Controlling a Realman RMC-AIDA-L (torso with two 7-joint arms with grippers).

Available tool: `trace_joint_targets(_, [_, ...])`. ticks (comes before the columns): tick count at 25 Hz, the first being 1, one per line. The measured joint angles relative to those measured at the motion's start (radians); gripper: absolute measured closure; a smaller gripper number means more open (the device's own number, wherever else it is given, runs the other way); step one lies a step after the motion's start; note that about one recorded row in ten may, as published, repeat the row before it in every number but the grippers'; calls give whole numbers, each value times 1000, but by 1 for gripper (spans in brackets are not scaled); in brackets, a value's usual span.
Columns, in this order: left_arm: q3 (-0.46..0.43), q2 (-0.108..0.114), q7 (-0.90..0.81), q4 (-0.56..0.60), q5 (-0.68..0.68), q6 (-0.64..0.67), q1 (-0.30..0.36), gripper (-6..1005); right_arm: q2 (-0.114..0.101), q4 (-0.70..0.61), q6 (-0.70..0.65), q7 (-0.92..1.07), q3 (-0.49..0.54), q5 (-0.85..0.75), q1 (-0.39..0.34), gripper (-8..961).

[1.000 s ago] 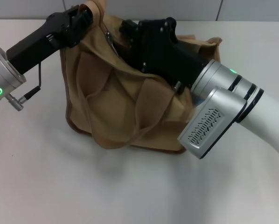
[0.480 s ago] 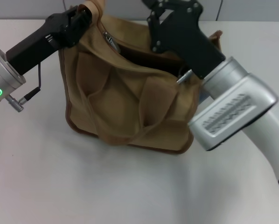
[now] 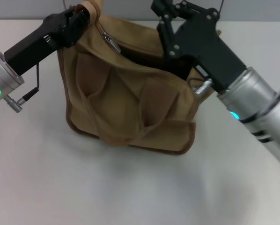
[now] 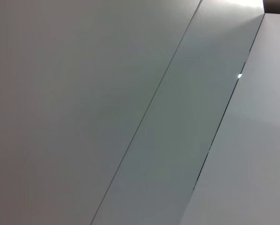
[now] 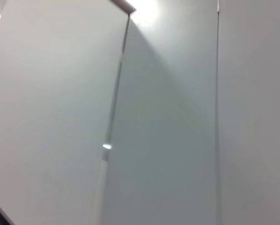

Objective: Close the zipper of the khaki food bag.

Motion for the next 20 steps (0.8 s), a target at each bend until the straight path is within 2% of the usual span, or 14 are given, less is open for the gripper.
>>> trace_joint_targets(1, [0, 0, 0, 0, 0, 0, 1, 962, -15, -9, -11, 75, 1, -29, 0, 891])
trace_joint_targets(2, [0, 0, 0, 0, 0, 0, 2, 962, -37, -50, -44, 246, 5, -89, 3, 886])
trace_joint_targets(3, [0, 0, 0, 0, 0, 0, 3, 961, -37, -50, -44, 246, 5, -89, 3, 882])
trace_joint_targets(5, [0, 1, 0, 0, 0, 0, 6, 961, -45, -166, -111, 490, 12, -170, 11, 874])
trace_joint_targets(6, [0, 1, 0, 0, 0, 0, 6, 961, -45, -166, -111, 490, 12, -170, 11, 849])
trace_joint_targets(8, [1, 2, 0, 1, 0, 4, 7, 961, -30, -334, -172, 742, 5, -215, 25, 798])
trace_joint_targets(10, [3, 2, 0, 1, 0, 5, 8, 961, 32, -631, -220, 1066, -12, -246, 51, 746])
trace_joint_targets(13, [3, 1, 0, 1, 0, 5, 8, 960, 42, -688, -225, 1126, -21, -248, 55, 667])
trace_joint_targets(14, [3, 1, 0, 1, 0, 5, 8, 960, 45, -755, -228, 1208, -64, -247, 63, 640])
trace_joint_targets(15, [3, 1, 0, 1, 0, 5, 8, 960, 45, -755, -228, 1208, -64, -247, 63, 629])
trace_joint_targets(16, [3, 1, 0, 1, 0, 6, 8, 960, 43, -789, -230, 1273, -121, -246, 73, 619])
trace_joint_targets(17, [3, 1, 0, 1, 0, 6, 8, 960, 43, -789, -230, 1273, -121, -246, 73, 608])
trace_joint_targets(20, [7, 0, 0, 2, 0, 7, 5, 959, 43, -842, -221, 1326, -215, -246, 83, 599])
